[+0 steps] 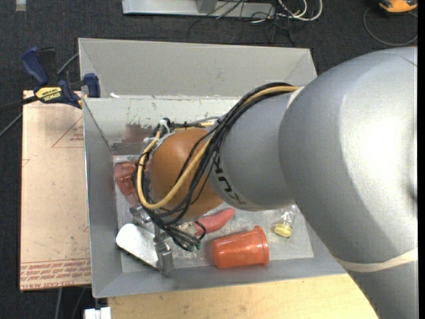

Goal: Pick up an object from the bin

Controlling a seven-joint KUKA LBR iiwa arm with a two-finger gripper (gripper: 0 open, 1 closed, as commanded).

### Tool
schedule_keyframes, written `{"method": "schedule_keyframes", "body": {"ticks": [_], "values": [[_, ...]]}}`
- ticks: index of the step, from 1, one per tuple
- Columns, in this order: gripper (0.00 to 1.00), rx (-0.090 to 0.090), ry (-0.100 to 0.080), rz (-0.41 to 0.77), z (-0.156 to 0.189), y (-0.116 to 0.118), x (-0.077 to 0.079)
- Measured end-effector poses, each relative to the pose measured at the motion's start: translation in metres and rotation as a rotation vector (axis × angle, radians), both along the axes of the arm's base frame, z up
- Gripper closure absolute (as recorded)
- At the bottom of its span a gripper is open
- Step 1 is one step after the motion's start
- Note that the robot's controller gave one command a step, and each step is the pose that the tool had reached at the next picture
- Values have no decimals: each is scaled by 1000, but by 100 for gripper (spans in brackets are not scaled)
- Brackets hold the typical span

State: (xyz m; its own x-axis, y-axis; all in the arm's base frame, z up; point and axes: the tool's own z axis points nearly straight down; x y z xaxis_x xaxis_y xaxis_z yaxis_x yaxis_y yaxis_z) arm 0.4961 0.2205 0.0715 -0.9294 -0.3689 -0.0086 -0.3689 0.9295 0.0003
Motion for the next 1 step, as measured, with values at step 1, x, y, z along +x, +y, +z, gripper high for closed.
{"method": "schedule_keyframes", "body": {"ticks": [1], "values": [[0,-3,-10,120,1,19,-7]]}}
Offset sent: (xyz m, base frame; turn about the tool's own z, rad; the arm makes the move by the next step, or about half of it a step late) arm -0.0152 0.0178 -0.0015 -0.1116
